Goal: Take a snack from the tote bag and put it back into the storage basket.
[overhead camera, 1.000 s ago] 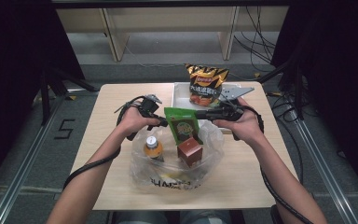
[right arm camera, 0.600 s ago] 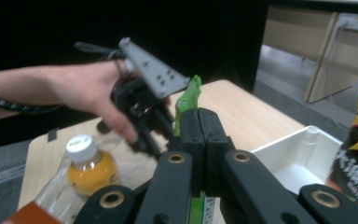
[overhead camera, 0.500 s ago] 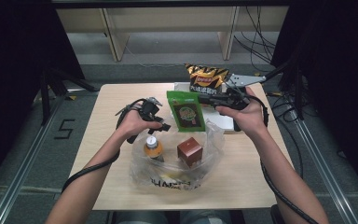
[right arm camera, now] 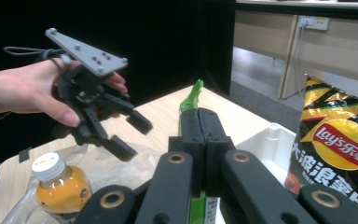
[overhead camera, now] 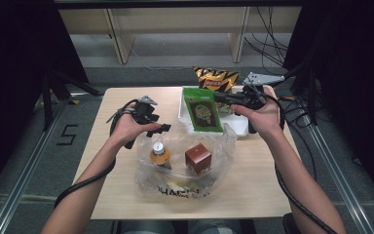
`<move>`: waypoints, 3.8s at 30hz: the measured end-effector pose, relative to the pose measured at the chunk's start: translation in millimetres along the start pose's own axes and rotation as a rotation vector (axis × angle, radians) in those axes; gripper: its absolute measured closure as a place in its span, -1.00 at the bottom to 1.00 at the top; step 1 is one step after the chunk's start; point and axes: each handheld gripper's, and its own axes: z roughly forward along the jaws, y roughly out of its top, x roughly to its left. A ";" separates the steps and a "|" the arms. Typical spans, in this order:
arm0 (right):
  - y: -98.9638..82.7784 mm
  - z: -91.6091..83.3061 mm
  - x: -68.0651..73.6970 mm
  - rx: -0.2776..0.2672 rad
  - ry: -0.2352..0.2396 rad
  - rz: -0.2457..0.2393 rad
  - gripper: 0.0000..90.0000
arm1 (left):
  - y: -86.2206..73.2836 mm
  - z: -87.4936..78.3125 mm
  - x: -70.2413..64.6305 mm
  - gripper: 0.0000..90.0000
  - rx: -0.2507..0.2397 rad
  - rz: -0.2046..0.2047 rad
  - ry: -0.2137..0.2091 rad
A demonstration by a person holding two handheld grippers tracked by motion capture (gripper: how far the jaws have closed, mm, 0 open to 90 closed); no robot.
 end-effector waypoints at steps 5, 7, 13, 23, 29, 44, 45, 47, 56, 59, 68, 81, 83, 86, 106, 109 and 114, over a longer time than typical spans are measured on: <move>2.5 -1.9 -4.1 -0.019 -0.015 -0.001 1.00 | -5.1 -13.9 3.7 -0.31 -0.038 -0.020 0.016; 3.2 -2.1 -4.2 -0.021 -0.026 -0.003 1.00 | -7.2 -18.4 4.2 -0.31 -0.045 -0.026 0.020; 6.2 -4.1 -4.5 -0.031 -0.038 0.013 1.00 | -14.6 -29.8 4.8 -0.29 -0.063 -0.053 0.047; 12.4 -2.8 -6.1 -0.057 -0.062 0.017 1.00 | -36.9 -46.9 8.0 -0.25 -0.095 -0.075 0.062; 17.3 -1.0 -8.9 -0.078 -0.082 0.018 1.00 | -55.2 -56.1 6.4 -0.24 -0.111 -0.118 0.077; 35.1 4.7 -12.3 -0.127 -0.114 0.029 1.00 | -84.4 -68.8 12.4 -0.21 -0.222 -0.260 0.102; 35.4 5.2 -13.8 -0.124 -0.114 0.033 1.00 | -86.0 -69.5 12.7 -0.21 -0.226 -0.272 0.104; 36.1 5.7 -17.2 -0.127 -0.121 0.028 1.00 | -89.7 -70.9 13.8 -0.21 -0.238 -0.291 0.102; 31.9 7.6 -32.2 -0.128 -0.154 0.062 1.00 | -104.0 -77.2 17.2 -0.21 -0.249 -0.334 0.089; 29.5 8.3 -36.2 -0.127 -0.165 0.079 1.00 | -109.6 -79.7 18.4 -0.21 -0.254 -0.347 0.101; 24.8 10.9 -49.4 -0.120 -0.204 0.083 1.00 | -126.9 -84.7 16.0 -0.19 -0.253 -0.362 0.123; 6.3 24.4 -66.8 -0.079 -0.251 0.107 1.00 | -138.4 -78.3 9.9 -0.16 -0.241 -0.372 0.130; 3.4 26.1 -69.1 -0.081 -0.248 0.103 1.00 | -138.9 -77.8 9.7 -0.16 -0.234 -0.362 0.125; -1.6 28.7 -69.6 -0.070 -0.258 0.146 1.00 | -138.8 -77.9 9.4 -0.16 -0.236 -0.360 0.125; -32.8 47.1 -81.6 -0.015 -0.294 0.140 1.00 | -139.5 -76.3 9.5 -0.16 -0.224 -0.353 0.120; -37.1 50.5 -81.8 -0.007 -0.300 0.139 1.00 | -139.8 -76.4 9.5 -0.16 -0.223 -0.352 0.120; -45.0 56.0 -83.0 0.002 -0.320 0.142 1.00 | -141.3 -76.1 9.9 -0.16 -0.222 -0.356 0.122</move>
